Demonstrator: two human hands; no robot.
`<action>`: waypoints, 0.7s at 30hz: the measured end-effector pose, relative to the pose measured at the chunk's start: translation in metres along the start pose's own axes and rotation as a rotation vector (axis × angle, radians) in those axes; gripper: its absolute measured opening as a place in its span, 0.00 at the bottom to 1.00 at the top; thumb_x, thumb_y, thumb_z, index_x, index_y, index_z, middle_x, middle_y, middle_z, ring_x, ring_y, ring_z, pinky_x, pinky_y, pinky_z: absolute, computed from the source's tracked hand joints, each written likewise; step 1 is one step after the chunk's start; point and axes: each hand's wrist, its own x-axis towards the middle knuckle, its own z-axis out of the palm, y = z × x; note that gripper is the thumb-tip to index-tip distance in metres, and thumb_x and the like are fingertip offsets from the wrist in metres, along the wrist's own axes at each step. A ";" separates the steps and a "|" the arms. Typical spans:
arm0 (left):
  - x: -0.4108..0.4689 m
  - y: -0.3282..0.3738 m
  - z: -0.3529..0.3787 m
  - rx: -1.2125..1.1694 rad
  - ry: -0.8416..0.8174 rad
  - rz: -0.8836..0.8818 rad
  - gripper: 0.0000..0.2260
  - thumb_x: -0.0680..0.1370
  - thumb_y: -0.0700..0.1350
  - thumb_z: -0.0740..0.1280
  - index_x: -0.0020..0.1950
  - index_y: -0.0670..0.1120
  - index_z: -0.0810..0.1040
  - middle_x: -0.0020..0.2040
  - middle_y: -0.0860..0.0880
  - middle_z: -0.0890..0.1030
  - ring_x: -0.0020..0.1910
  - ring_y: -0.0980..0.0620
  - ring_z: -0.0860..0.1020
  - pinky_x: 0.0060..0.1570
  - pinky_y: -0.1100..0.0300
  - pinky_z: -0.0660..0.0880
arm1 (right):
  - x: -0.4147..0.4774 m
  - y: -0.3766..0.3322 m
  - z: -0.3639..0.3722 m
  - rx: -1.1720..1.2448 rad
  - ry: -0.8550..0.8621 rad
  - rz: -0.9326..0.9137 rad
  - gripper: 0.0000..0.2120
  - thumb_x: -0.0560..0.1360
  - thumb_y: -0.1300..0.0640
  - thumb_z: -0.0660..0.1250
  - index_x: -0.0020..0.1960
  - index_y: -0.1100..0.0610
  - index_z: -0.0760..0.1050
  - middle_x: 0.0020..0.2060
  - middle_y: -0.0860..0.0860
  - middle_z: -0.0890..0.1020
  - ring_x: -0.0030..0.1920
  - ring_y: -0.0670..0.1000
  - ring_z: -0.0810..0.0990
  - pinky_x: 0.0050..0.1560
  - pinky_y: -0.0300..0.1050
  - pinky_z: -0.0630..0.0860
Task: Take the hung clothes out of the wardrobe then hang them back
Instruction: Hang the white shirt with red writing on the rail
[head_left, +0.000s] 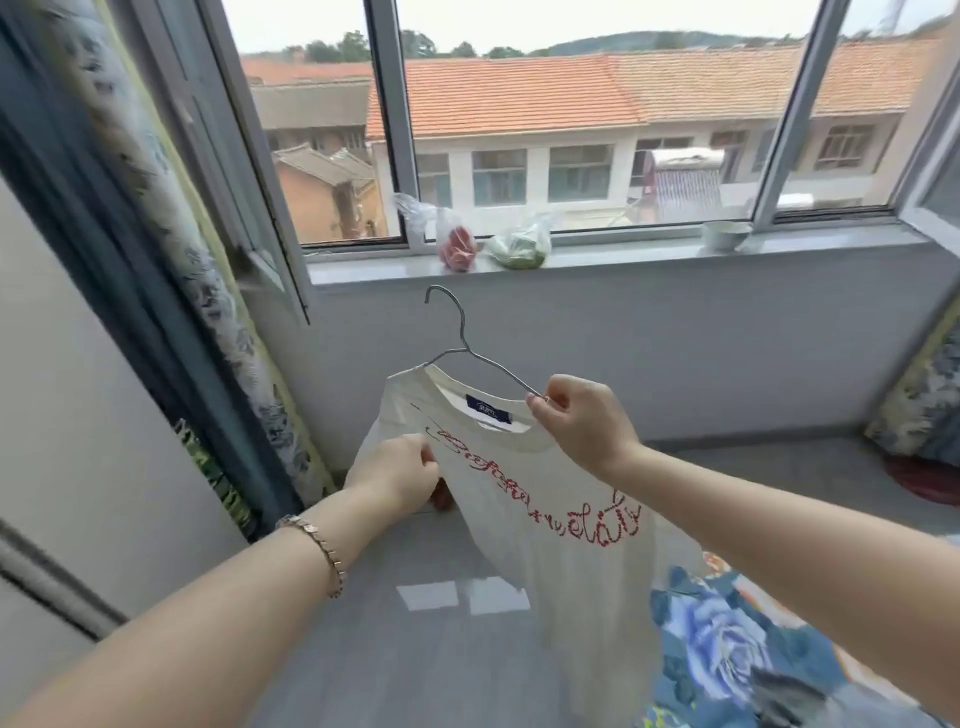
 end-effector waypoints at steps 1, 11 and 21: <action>-0.017 -0.010 -0.006 -0.004 0.029 -0.049 0.07 0.77 0.44 0.57 0.48 0.49 0.74 0.50 0.49 0.78 0.48 0.47 0.75 0.43 0.60 0.70 | -0.005 -0.013 0.003 0.022 -0.030 -0.040 0.20 0.77 0.53 0.63 0.29 0.53 0.60 0.26 0.47 0.66 0.30 0.49 0.64 0.31 0.44 0.60; -0.237 -0.096 -0.051 -0.055 0.256 -0.612 0.06 0.76 0.49 0.61 0.47 0.49 0.74 0.47 0.49 0.78 0.50 0.46 0.76 0.47 0.60 0.71 | -0.121 -0.153 0.034 0.176 -0.456 -0.454 0.16 0.74 0.55 0.64 0.30 0.56 0.65 0.25 0.48 0.68 0.28 0.49 0.64 0.30 0.40 0.62; -0.540 -0.153 -0.071 -0.092 0.537 -1.083 0.07 0.77 0.45 0.57 0.46 0.48 0.74 0.48 0.48 0.79 0.47 0.47 0.78 0.44 0.58 0.73 | -0.309 -0.311 0.044 0.184 -0.849 -0.872 0.18 0.76 0.53 0.62 0.29 0.54 0.64 0.26 0.48 0.69 0.27 0.48 0.65 0.29 0.40 0.60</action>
